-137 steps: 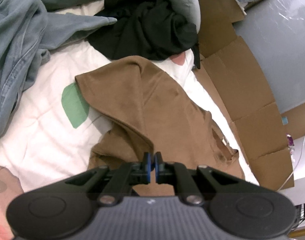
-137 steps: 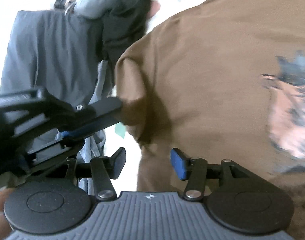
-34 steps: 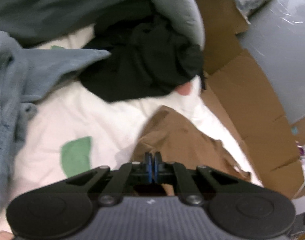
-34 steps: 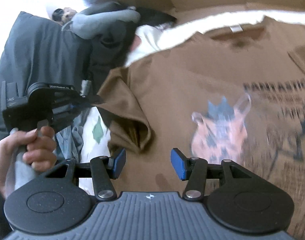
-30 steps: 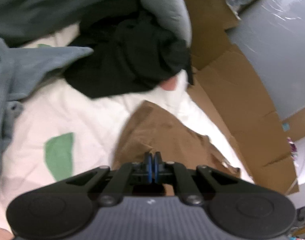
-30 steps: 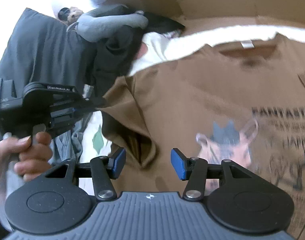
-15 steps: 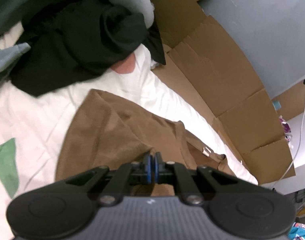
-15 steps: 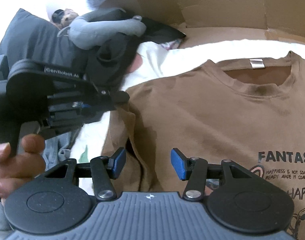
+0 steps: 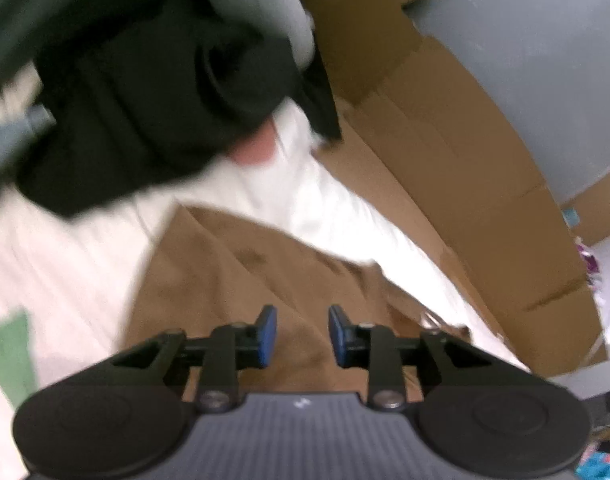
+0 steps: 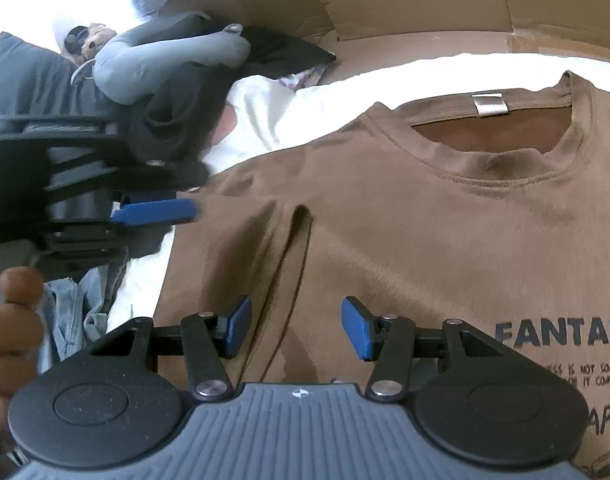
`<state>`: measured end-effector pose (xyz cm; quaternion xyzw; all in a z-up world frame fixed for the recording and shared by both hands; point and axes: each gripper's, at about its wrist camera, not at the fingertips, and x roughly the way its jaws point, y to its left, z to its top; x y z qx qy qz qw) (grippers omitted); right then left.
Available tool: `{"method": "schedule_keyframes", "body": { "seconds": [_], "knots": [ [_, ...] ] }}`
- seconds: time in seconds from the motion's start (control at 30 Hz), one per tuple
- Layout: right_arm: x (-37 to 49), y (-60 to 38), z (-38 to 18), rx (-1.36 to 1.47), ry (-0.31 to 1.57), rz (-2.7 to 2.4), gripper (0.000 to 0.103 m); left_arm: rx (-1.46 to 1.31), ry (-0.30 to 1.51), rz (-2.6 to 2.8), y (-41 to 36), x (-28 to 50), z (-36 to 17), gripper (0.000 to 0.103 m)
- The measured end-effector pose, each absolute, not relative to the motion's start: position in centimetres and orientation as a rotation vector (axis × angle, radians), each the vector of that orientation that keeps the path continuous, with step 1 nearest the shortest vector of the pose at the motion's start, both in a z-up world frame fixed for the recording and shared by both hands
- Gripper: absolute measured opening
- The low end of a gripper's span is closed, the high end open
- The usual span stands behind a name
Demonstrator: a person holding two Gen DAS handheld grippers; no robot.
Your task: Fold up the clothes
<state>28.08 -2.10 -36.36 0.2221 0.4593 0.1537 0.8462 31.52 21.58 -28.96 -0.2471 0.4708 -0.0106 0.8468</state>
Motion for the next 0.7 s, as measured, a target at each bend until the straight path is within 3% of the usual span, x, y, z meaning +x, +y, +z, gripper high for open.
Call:
{"method": "schedule_keyframes", "body": {
  "seconds": [0.27, 0.7],
  "knots": [
    [30.1, -1.6, -36.4, 0.483, 0.942, 0.333, 0.057, -0.462, 0.953, 0.16, 26.0, 32.4, -28.9, 0.044],
    [33.1, -0.6, -36.6, 0.47, 0.945, 0.326, 0.057, -0.499, 0.953, 0.2, 28.0, 35.6, -31.2, 0.049]
  ]
}}
